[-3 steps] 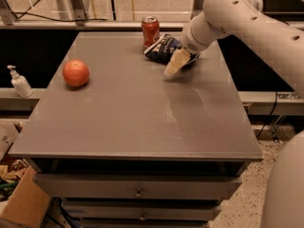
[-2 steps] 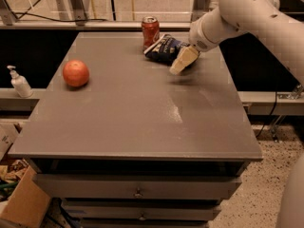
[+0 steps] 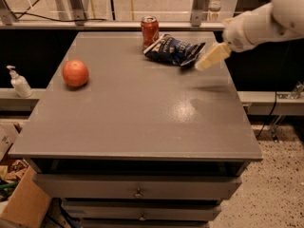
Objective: Move blue chip bag near coke can
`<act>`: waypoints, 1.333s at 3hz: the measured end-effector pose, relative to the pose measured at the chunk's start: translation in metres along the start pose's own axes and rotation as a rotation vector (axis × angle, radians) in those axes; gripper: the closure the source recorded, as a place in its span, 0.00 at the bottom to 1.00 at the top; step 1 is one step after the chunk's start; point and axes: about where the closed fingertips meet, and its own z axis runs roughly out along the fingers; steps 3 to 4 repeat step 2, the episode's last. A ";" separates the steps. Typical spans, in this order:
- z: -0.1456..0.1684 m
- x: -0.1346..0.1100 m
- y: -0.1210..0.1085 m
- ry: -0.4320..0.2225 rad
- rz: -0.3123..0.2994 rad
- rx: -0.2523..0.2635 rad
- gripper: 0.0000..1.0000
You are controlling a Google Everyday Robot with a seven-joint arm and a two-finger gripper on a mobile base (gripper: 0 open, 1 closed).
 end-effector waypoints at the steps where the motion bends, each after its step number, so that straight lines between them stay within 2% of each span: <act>1: -0.047 0.026 -0.014 -0.028 0.059 0.062 0.00; 2: -0.056 0.035 -0.018 -0.025 0.073 0.073 0.00; 4: -0.056 0.035 -0.018 -0.025 0.073 0.073 0.00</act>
Offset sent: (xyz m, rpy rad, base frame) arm -0.0216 -0.0455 0.0157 0.0454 -0.0290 -0.0662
